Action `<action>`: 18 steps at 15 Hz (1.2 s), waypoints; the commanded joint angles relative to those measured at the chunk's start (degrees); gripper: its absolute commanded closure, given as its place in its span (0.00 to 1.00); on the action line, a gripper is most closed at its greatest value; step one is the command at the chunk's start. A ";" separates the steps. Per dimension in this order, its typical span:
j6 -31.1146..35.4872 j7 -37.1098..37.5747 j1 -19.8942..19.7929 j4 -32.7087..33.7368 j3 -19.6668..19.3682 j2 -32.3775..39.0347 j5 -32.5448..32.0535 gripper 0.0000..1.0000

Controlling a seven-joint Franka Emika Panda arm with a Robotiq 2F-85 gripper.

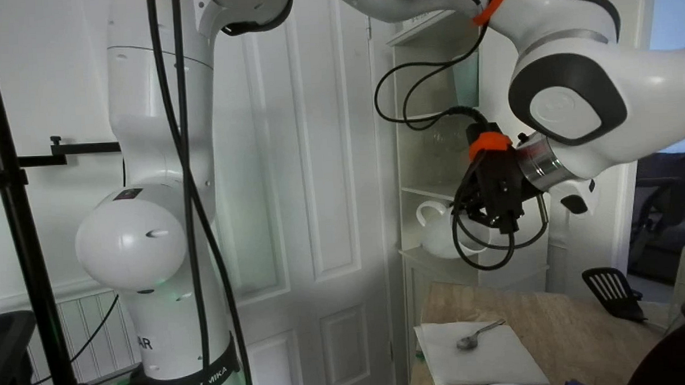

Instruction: Pick up the cup, then spill out the object from the cup

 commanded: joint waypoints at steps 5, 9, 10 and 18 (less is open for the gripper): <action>17.61 -0.76 3.24 -1.19 5.45 -5.47 -14.64 0.97; 29.47 -2.56 4.27 -2.12 7.79 -4.72 -18.13 0.97; 32.28 -3.17 4.46 -2.40 8.30 -4.43 -18.61 0.97; 44.84 -1.14 4.73 -2.49 10.88 0.76 -24.45 0.97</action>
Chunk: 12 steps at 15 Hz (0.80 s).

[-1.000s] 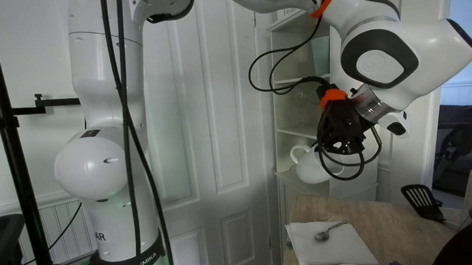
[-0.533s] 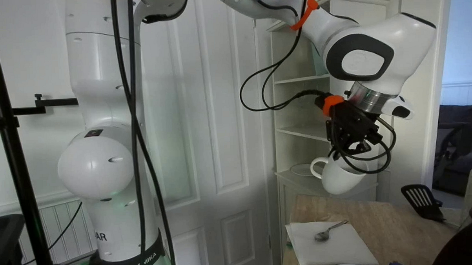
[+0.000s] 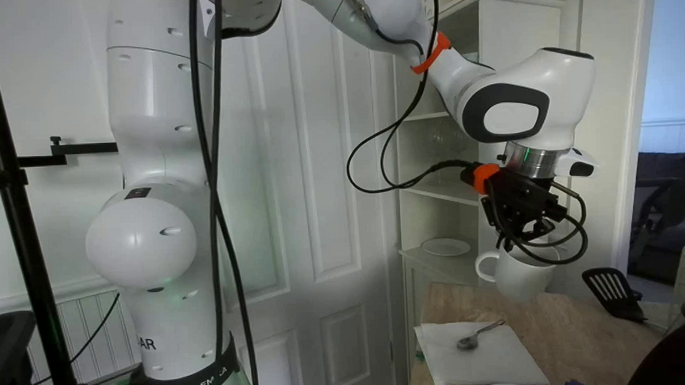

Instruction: Pick up the cup, then spill out the object from the cup

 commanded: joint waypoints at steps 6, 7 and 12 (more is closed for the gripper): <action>8.74 2.57 -0.63 1.04 1.01 4.31 -8.27 0.97; 9.33 2.83 -0.73 1.04 1.05 4.64 -9.11 0.97; 10.51 3.91 -1.05 1.15 1.26 5.86 -12.42 0.97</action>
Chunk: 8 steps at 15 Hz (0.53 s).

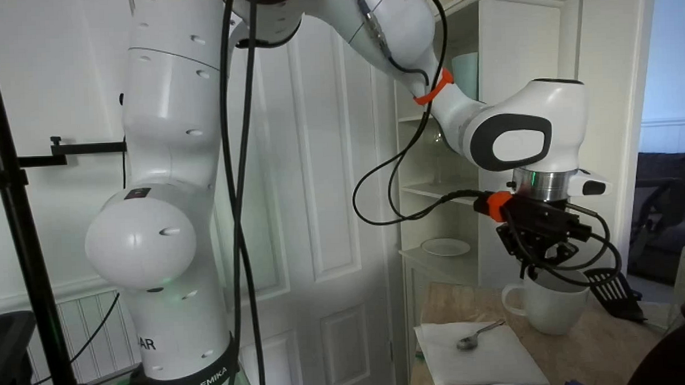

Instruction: Pick up the cup, then spill out the object from the cup

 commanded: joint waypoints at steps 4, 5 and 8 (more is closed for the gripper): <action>0.58 2.95 -0.81 0.90 0.92 0.21 -4.64 0.81; 0.43 3.11 -0.86 0.89 0.99 0.22 -4.77 0.64; 0.10 2.71 -0.91 1.07 1.23 -0.05 -5.05 0.45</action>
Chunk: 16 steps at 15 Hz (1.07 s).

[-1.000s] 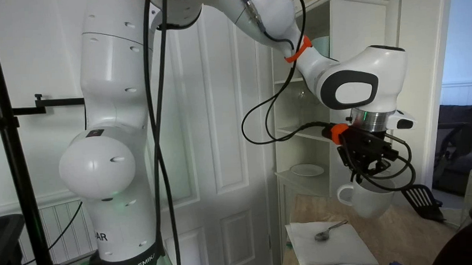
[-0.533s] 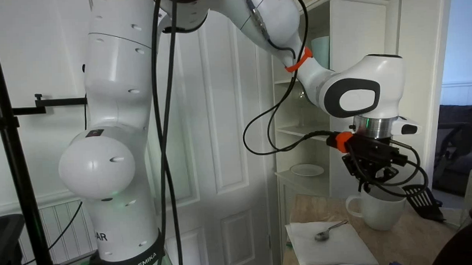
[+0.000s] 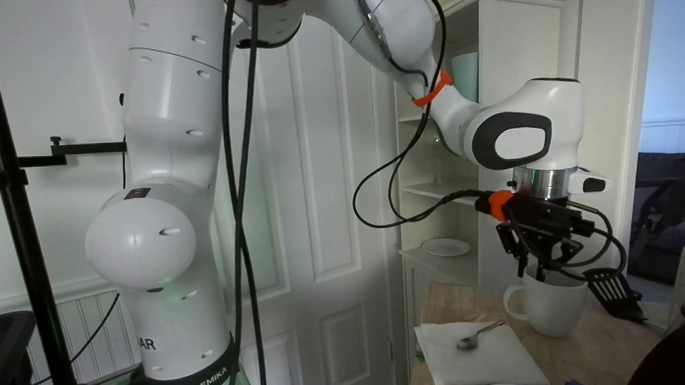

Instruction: Pick up the cup, then spill out the object from the cup

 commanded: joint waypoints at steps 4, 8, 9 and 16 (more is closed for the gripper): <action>-3.00 2.35 -1.01 0.62 1.26 -1.49 -1.42 0.16; -6.52 7.40 -0.72 0.41 0.33 -5.28 -2.05 0.00; -7.40 8.63 -0.55 0.51 0.15 -6.72 -2.11 0.00; -14.83 28.54 -0.12 1.27 -2.38 -19.30 -13.79 0.00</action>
